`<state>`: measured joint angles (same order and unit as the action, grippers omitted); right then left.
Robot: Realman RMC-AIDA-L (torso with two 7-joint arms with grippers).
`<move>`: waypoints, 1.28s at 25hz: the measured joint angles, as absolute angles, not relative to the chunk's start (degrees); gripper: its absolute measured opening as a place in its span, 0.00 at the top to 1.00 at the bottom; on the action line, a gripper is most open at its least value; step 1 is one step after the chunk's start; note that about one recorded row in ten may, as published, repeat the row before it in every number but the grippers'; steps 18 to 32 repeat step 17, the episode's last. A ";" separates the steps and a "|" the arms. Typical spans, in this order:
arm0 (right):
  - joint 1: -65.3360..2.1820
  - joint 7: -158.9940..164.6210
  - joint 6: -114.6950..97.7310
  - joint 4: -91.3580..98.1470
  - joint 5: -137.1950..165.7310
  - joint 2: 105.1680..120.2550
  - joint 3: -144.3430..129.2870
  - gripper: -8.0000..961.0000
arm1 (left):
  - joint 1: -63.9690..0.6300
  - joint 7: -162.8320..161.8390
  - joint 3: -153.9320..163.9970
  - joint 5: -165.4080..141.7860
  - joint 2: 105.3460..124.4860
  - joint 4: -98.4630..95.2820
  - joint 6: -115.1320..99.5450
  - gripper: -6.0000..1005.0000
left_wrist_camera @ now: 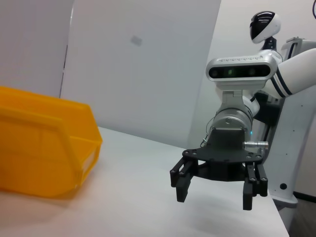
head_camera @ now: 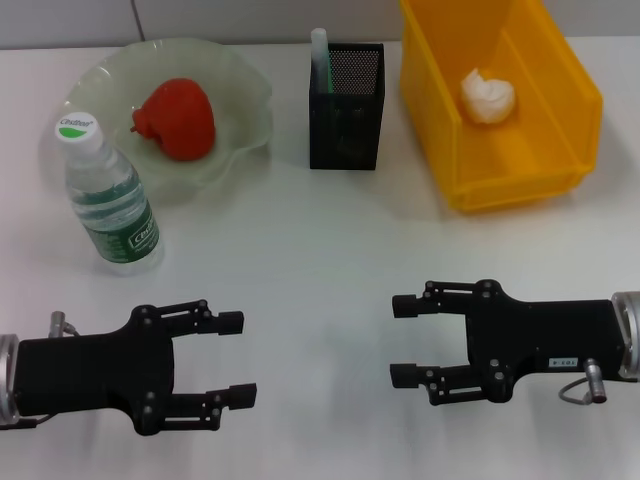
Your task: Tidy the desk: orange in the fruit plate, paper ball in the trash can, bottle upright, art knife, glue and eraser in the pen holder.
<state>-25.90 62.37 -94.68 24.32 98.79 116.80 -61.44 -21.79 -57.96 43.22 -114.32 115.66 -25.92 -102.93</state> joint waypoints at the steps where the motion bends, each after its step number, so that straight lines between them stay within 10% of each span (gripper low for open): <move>1: -25.85 62.35 -94.69 24.30 98.79 116.80 -61.43 0.19 | -21.79 -57.96 43.22 -114.32 115.66 -25.92 -102.93 0.22; 32: -26.00 62.13 -95.05 24.26 98.79 116.80 -61.68 0.19 | -22.23 -58.30 43.24 -114.95 115.91 -25.93 -102.98 0.22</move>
